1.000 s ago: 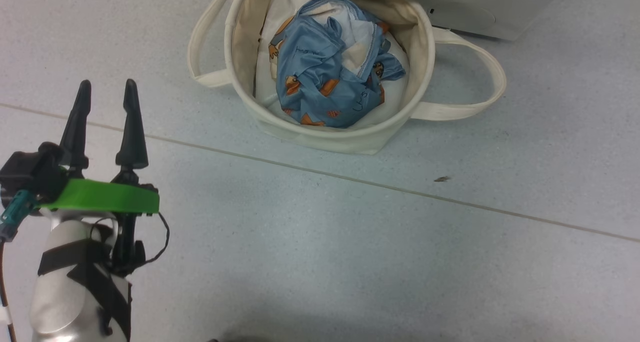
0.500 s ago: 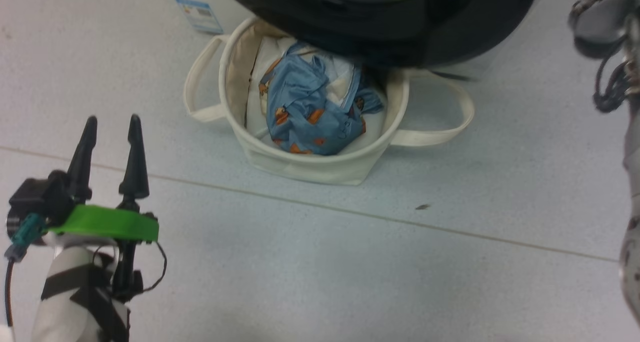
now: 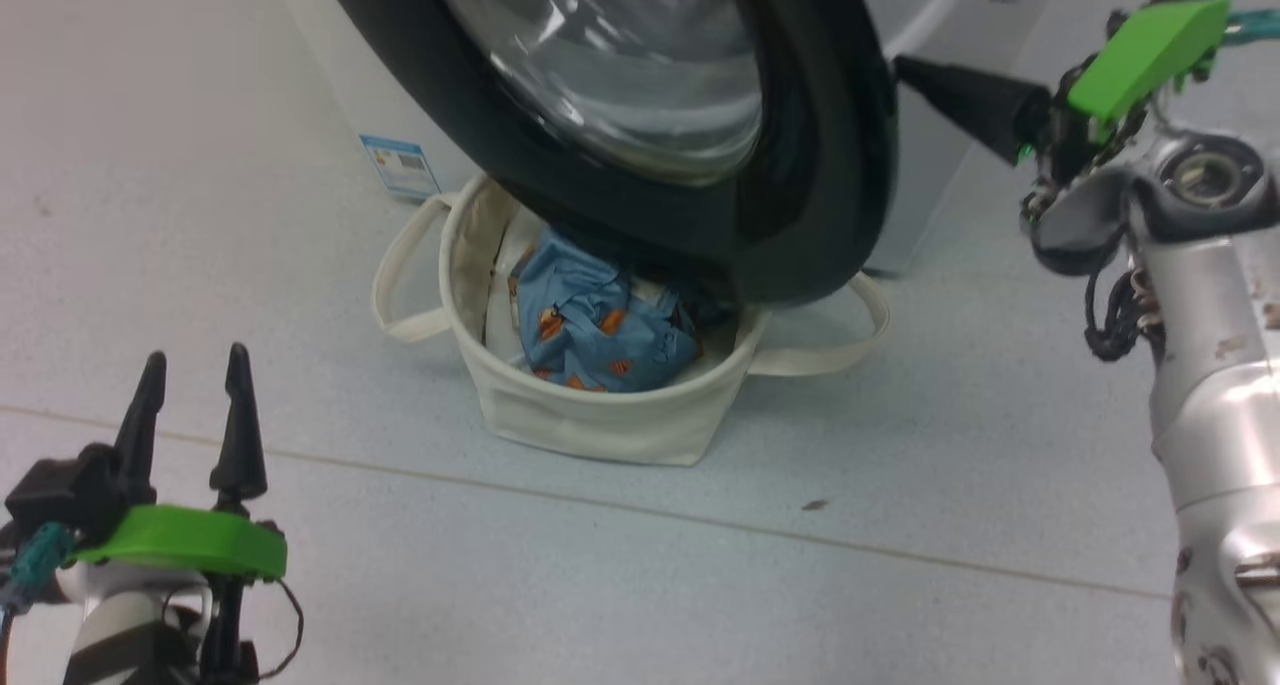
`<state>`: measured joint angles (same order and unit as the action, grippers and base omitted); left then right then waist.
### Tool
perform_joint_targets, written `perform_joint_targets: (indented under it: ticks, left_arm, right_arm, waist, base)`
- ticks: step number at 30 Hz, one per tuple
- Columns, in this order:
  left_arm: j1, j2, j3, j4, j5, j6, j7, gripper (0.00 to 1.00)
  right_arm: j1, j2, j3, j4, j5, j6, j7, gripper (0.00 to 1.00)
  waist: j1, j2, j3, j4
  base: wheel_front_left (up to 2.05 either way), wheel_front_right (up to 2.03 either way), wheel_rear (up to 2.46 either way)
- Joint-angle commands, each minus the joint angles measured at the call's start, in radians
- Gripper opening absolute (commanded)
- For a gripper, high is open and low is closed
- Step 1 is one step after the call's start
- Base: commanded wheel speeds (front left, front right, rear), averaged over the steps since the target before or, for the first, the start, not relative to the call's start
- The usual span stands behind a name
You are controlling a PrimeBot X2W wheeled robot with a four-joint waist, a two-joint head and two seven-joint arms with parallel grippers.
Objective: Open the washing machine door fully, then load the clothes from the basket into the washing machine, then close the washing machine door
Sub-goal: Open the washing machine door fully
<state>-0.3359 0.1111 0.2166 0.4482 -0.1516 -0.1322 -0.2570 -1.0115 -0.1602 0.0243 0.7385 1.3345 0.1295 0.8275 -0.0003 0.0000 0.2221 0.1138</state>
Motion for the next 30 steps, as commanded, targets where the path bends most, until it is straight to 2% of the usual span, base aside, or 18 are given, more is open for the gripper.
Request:
perform_joint_targets:
  ticks: [1,10,20,30]
  left_arm:
    - [0.007,0.038,0.042,-0.025,0.005,0.002,-0.005,1.00]
    - [0.060,0.042,0.069,-0.018,0.008,0.002,-0.005,1.00]
    - [0.076,0.032,0.070,-0.025,0.009,0.002,-0.005,1.00]
    - [0.086,0.034,0.080,-0.010,0.015,0.002,-0.005,1.00]
  right_arm:
    - [0.009,0.030,0.023,-0.051,-0.014,0.001,0.022,0.00]
    - [0.130,0.059,0.058,-0.111,-0.069,0.001,0.090,0.00]
    - [0.237,0.104,0.099,-0.216,-0.099,0.001,0.141,0.00]
    - [0.298,0.110,0.164,-0.234,-0.022,0.001,0.114,0.00]
  waist:
    - [0.0003,0.0000,-0.040,0.010]
    - [0.0003,0.0000,-0.108,0.060]
    - [0.0003,0.0000,-0.130,0.150]
    - [0.0003,0.0000,-0.159,0.242]
  base:
    - [0.00,0.00,0.00]
    - [0.00,0.00,0.00]
    - [0.00,0.00,0.00]
    - [0.00,0.00,0.00]
